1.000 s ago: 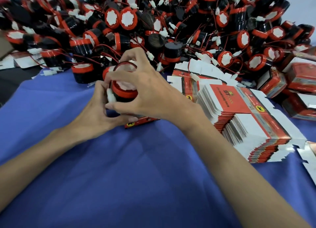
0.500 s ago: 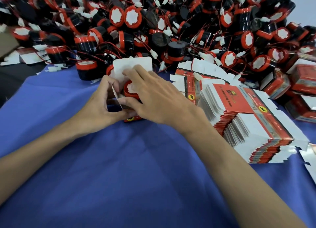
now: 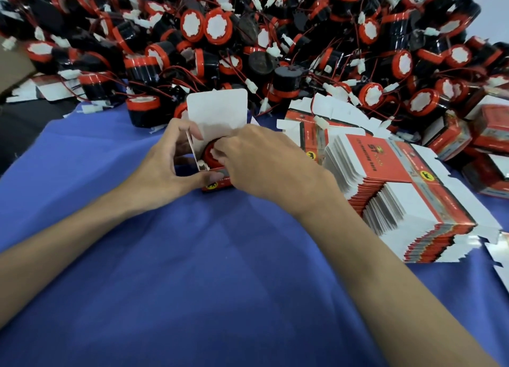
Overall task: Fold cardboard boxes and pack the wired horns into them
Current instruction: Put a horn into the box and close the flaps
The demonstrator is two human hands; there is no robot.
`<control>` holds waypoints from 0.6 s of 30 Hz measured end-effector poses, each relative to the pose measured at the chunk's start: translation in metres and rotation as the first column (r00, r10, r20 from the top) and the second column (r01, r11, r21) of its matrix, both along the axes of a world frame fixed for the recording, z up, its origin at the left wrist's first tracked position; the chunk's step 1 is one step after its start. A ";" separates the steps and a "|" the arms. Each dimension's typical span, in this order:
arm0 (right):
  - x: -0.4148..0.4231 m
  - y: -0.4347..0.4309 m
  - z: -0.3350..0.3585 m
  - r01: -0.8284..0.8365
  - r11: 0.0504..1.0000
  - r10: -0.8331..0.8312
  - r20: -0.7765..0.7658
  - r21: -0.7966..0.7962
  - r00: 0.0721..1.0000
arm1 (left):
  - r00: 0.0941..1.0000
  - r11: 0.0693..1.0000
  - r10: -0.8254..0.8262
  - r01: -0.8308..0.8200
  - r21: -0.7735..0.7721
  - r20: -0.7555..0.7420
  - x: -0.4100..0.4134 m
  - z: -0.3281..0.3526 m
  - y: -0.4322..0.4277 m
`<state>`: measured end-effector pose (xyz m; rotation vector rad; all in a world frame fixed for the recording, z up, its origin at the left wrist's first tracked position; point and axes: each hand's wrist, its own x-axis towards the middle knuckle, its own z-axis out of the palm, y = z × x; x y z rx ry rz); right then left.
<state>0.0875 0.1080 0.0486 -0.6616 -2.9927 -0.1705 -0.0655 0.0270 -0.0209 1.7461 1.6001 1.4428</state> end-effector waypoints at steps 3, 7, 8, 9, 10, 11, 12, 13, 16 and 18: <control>0.001 -0.009 -0.002 0.014 1.000 -0.014 -0.016 0.005 1.000 | 1.000 1.000 0.011 -0.011 0.001 0.011 0.001 0.000 -0.001; -0.001 -0.015 0.000 0.040 0.999 -0.039 -0.041 0.008 0.998 | 0.999 1.000 0.012 -0.012 0.002 -0.040 0.002 0.001 -0.002; -0.002 -0.017 -0.001 0.060 0.998 -0.059 -0.046 0.001 0.997 | 0.999 1.000 0.015 -0.015 0.000 -0.047 0.001 0.000 -0.002; -0.004 -0.019 -0.002 0.084 0.996 -0.084 -0.058 -0.005 0.995 | 0.999 1.000 0.018 -0.017 0.003 -0.050 0.001 0.000 -0.001; -0.005 -0.021 -0.004 0.111 0.994 -0.111 -0.073 -0.007 0.991 | 0.998 1.000 0.018 -0.018 0.011 -0.053 0.001 -0.001 -0.001; -0.006 -0.023 -0.007 0.139 0.990 -0.139 -0.080 -0.007 0.987 | 0.998 1.000 0.017 -0.015 0.020 -0.058 0.001 -0.002 -0.001; -0.007 -0.025 -0.010 0.155 0.988 -0.155 -0.086 -0.009 0.984 | 0.998 1.000 0.016 -0.015 0.027 -0.063 0.000 -0.003 -0.001; -0.008 -0.026 -0.013 0.159 0.987 -0.160 -0.088 -0.011 0.983 | 0.998 0.999 0.017 -0.015 0.030 -0.065 0.000 -0.003 -0.001; -0.009 -0.024 -0.014 0.121 0.993 -0.122 -0.088 -0.012 0.989 | 0.997 0.999 0.018 -0.016 0.035 -0.069 0.000 -0.003 0.000; -0.008 -0.021 -0.010 0.112 0.992 -0.117 -0.077 -0.066 0.990 | 0.998 1.000 0.016 -0.015 0.023 -0.065 0.001 -0.002 -0.001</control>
